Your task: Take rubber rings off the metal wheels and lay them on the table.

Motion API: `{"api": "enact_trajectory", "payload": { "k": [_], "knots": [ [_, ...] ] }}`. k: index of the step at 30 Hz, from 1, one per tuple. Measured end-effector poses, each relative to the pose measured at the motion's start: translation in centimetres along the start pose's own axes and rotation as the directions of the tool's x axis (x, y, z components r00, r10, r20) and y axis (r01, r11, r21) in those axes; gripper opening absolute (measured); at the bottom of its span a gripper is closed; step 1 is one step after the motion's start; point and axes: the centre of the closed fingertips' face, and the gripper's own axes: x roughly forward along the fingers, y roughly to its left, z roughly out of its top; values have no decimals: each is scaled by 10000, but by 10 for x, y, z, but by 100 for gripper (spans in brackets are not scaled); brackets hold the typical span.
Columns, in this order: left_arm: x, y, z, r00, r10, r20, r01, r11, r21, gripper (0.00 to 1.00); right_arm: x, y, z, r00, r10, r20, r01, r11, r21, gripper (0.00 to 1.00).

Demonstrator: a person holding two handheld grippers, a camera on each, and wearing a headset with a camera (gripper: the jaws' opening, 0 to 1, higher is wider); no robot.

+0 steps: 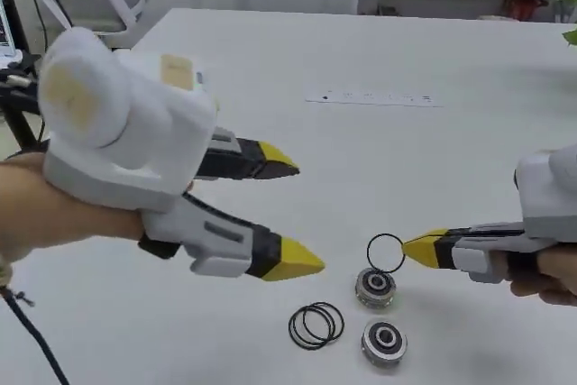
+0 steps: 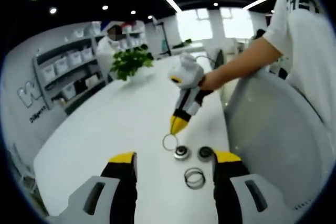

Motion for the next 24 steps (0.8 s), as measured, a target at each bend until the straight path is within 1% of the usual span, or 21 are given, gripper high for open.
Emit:
{"api": "enact_trajectory", "payload": {
  "k": [2,5,8,11,13,16,17,21,24],
  "knots": [
    [-8,-1,-7,9998,208,-73,-209,9997,-80,60,-2,1,3,10000,-16,80,16,10000,-37,0],
    [-19,2,-17,9974,701,-153,-706,9969,-358,65,-5,1,9,9996,-16,294,18,10000,-71,0],
    [-29,4,-27,9935,1142,-25,-1139,9889,-951,66,-8,4,16,9985,46,548,-44,10000,-23,0],
    [-35,3,-37,9909,1346,-81,-1344,9805,-1437,68,-10,6,21,9973,101,732,-102,9999,10,0],
    [-41,4,-44,9867,1619,-129,-1618,9732,-1633,70,-11,8,25,9960,151,881,-157,9999,57,0],
    [-48,3,-54,9807,1948,-165,-1940,9591,-2061,72,-13,13,31,9934,289,1106,-302,9995,108,0],
    [-50,3,-57,9780,2083,-139,-2061,9527,-2234,72,-14,15,33,9923,368,1185,-385,9992,121,0],
    [-56,0,-69,9712,2372,-201,-2340,9355,-2646,75,-15,27,40,9872,670,1449,-700,9974,154,0],
    [-58,0,-79,9667,2542,-308,-2519,9228,-2916,75,-14,35,43,9833,968,1543,-1015,9946,234,0]
  ]
}}
